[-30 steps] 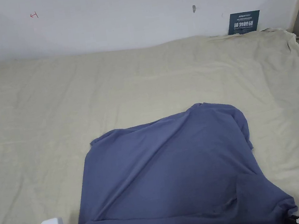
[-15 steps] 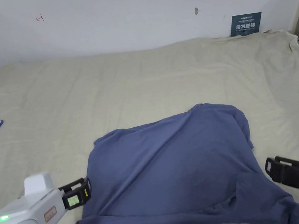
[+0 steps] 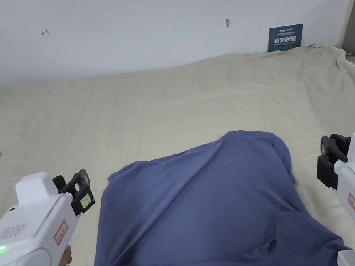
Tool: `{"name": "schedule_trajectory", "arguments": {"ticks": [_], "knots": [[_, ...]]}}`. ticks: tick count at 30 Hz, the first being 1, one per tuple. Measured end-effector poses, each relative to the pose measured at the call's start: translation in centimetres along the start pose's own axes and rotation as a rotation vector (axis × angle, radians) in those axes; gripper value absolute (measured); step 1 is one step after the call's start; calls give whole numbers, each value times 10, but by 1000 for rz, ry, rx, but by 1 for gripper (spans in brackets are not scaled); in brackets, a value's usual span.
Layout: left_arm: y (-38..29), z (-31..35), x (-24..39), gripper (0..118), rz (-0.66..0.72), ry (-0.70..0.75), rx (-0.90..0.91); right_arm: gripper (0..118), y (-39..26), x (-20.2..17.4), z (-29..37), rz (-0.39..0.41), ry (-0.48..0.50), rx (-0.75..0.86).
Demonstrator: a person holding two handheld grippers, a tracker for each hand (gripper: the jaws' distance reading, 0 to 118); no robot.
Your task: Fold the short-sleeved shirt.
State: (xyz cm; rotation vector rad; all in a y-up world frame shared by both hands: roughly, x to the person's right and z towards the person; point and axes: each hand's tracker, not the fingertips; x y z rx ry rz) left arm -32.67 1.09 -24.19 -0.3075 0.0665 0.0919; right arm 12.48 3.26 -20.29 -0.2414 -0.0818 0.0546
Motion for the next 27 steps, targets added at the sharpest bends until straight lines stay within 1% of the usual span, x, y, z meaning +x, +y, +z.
{"name": "schedule_trajectory", "arguments": {"ticks": [1, 2, 3, 7, 10, 12, 14, 16, 18, 20, 22, 23, 27], "knots": [[-1, 1, 0, 32, 14, -17, -2, 3, -2, -2, 1, 3, -6, 6], [-1, 0, 1, 13, 11, -16, -8, 0, -3, -1, 1, -2, 8, 10], [-3, 0, 2, 1, 5, -21, -17, 0, -4, -1, 1, -8, 12, 10], [-10, -1, -1, 0, -11, -57, -89, 0, -6, 0, -1, -16, 16, -4], [-16, -4, -10, 0, 32, -58, -148, 0, -6, 1, -1, -21, 25, -10], [-22, -8, -21, 0, 66, -52, -221, 0, -7, 1, -1, -24, 28, -13], [-29, -13, -31, 1, 71, -44, -289, 0, -8, 3, -2, -27, 29, -22], [-39, -16, -40, 15, 86, -28, -358, 0, -10, 3, -3, -30, 30, -32], [-52, -21, -48, 52, 102, -9, -438, 0, -13, 3, -4, -21, 19, -51], [-67, -26, -53, 66, 81, 21, -516, 0, -16, 3, -4, -16, 21, -61], [-85, -29, -54, 84, 47, 37, -567, 0, -20, 4, -5, -21, 22, -76], [-93, -31, -55, 91, 40, 38, -583, 0, -22, 4, -5, -21, 21, -83], [-130, -46, -59, 92, 29, 73, -688, 0, -32, 5, -5, -23, 18, -119]]}}
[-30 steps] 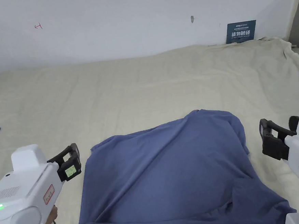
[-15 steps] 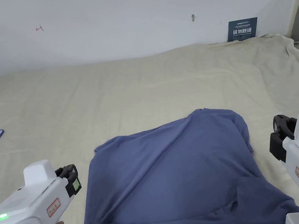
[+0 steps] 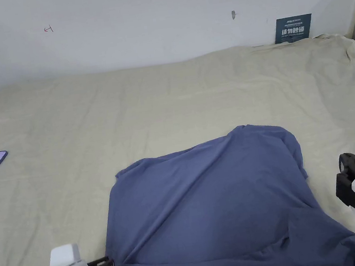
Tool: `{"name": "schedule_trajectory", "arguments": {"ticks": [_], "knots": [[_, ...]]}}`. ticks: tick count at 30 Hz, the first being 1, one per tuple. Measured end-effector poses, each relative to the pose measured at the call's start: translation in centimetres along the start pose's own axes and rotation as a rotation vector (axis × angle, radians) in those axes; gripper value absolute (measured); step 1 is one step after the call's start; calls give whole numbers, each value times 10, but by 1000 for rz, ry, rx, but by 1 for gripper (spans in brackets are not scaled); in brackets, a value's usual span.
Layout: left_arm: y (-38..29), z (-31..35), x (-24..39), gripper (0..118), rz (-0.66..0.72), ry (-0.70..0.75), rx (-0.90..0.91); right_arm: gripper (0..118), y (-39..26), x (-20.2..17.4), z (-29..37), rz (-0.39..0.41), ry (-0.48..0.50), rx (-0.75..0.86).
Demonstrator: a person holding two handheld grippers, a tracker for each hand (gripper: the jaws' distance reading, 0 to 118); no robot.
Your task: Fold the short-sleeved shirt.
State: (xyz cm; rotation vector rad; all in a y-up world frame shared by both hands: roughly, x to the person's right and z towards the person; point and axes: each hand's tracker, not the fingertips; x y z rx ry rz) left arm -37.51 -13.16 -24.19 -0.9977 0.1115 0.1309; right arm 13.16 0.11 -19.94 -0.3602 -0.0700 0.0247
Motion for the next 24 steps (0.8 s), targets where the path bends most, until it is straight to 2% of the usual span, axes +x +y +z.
{"name": "schedule_trajectory", "arguments": {"ticks": [4, 5, 6, 7, 8, 9, 11, 14, 16, 19, 20, 24], "knots": [[-9, -21, 4, 90, 4, 7, -19, 0, -10, 2, 0, 3, -2, -36], [-9, -25, 6, 84, 1, 13, -19, 0, -13, 2, 1, 4, -5, -45], [-9, -29, 7, 75, 0, 17, -24, 0, -15, 3, 1, 1, -7, -55], [-9, -33, 8, 57, 4, 14, -31, 0, -18, 4, 0, -3, -10, -65], [-9, -36, 9, 29, 11, 8, -46, 0, -20, 6, 0, -8, -12, -73], [-10, -37, 10, 18, 28, -22, -58, 0, -23, 6, 1, -11, -19, -84], [-11, -36, 10, 7, 40, -56, -51, 0, -30, 10, 1, -24, -35, -107], [-13, -29, 13, 2, 3, -46, -27, 1, -42, 20, -2, -58, -61, -168], [-12, -24, 11, 2, -10, -51, -21, 13, -53, 26, -8, -79, -82, -227], [-10, -12, 8, 2, -21, -68, 7, 64, -75, 33, -21, -109, -74, -345], [-9, -9, 8, 2, -24, -74, 13, 77, -84, 35, -27, -124, -72, -385], [-4, 1, 8, 2, -30, -88, 44, 77, -120, 32, -40, -109, -80, -505]]}}
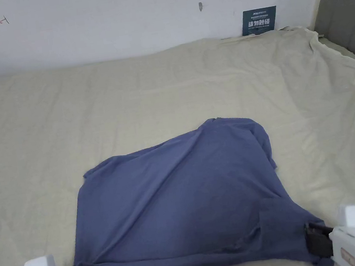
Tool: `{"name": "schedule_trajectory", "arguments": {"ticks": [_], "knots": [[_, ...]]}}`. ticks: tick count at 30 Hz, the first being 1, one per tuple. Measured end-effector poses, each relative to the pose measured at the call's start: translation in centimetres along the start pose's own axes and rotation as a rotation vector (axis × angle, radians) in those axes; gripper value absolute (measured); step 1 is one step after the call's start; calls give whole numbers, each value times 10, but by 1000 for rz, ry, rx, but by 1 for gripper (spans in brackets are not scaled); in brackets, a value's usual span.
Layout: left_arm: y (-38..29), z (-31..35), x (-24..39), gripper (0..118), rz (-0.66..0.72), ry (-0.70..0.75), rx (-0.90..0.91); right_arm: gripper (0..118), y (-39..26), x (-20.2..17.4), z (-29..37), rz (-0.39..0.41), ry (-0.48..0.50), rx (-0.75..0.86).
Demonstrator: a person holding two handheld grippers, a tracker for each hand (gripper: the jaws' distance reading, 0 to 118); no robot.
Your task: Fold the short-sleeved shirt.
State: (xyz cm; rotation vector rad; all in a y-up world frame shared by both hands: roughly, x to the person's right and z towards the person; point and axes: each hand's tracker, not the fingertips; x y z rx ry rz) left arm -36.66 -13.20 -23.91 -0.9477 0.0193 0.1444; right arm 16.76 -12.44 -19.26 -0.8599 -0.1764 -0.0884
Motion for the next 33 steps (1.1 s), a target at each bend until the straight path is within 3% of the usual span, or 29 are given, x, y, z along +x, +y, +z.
{"name": "schedule_trajectory", "arguments": {"ticks": [4, 6, 8, 10, 13, 22, 33], "knots": [[4, 4, 2, 2, -6, -6, 13, 75, -18, -4, -24, -1, 17, -107], [5, 4, 2, 2, -2, -7, 23, 57, -24, -3, -30, -11, 40, -104], [4, 1, 1, 2, 9, -12, 29, 21, -26, -7, -35, 9, 30, -114], [5, 0, 0, 2, 17, -14, 25, 6, -26, -6, -41, 25, 14, -145], [4, 0, -2, 2, 24, -18, 27, 2, -23, -3, -29, -17, 49, -144], [16, 7, -6, 2, 48, -37, 61, 1, 15, 8, 8, -20, 117, 38], [87, -6, -9, 2, 88, -59, 137, 1, 108, -12, -10, 30, 154, 173]]}}
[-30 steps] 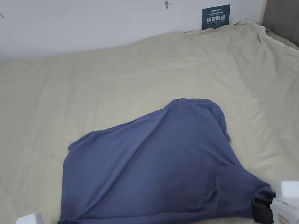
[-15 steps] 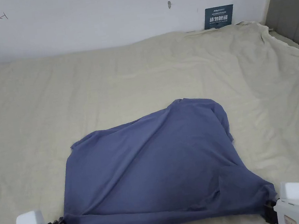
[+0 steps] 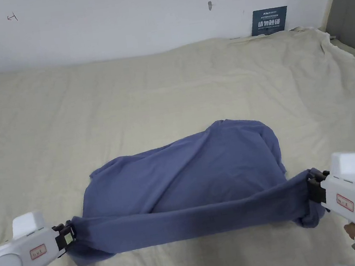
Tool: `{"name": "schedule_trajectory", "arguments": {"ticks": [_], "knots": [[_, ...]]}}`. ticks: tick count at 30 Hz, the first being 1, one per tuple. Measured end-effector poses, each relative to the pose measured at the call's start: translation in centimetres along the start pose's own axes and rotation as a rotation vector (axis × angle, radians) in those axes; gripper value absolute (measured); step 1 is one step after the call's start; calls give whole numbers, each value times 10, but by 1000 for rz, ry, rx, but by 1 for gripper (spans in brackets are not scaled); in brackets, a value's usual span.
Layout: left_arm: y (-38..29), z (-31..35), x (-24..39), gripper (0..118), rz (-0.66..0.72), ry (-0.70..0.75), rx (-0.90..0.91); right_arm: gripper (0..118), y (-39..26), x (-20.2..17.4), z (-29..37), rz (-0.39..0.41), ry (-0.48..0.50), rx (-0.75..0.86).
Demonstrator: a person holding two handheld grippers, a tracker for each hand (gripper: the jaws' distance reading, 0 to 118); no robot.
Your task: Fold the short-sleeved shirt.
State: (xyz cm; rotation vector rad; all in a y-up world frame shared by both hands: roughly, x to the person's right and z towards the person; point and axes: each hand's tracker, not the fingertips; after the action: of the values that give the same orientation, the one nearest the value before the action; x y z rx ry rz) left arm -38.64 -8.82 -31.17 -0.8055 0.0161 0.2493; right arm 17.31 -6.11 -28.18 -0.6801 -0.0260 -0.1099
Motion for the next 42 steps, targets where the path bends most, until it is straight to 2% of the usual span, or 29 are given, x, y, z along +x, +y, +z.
{"name": "schedule_trajectory", "arguments": {"ticks": [11, 18, 22, 26, 27, 28, 29, 30, 31, 32, 37, 42], "knots": [[44, -98, 3, 2, -54, 48, -79, 1, 45, -4, -108, 118, -36, -95], [42, -149, 10, 2, -123, 95, -174, 1, 32, 0, -170, 84, -85, -245], [36, -158, 13, 2, -143, 110, -195, 1, 18, 5, -189, 14, -99, -304], [40, -154, 14, 11, -143, 109, -204, 3, 16, -7, -181, 18, -100, -318], [42, -151, 15, 16, -143, 105, -206, 5, 17, -9, -175, 23, -100, -308], [44, -147, 16, 28, -142, 100, -209, 14, 20, -5, -173, 27, -105, -297], [45, -143, 17, 54, -144, 100, -209, 36, 23, -6, -166, 27, -95, -280], [47, -138, 18, 75, -148, 101, -201, 61, 26, -7, -158, 31, -90, -262], [48, -130, 20, 91, -159, 98, -176, 81, 30, -9, -147, 30, -81, -230], [50, -122, 22, 105, -164, 98, -155, 95, 35, -5, -138, 33, -74, -194], [60, -61, 36, 108, -187, 70, -32, 96, 57, -9, -67, 78, -31, -40], [56, -1, 46, 108, -140, 43, 76, 94, 63, -13, 5, 113, -7, 122]]}}
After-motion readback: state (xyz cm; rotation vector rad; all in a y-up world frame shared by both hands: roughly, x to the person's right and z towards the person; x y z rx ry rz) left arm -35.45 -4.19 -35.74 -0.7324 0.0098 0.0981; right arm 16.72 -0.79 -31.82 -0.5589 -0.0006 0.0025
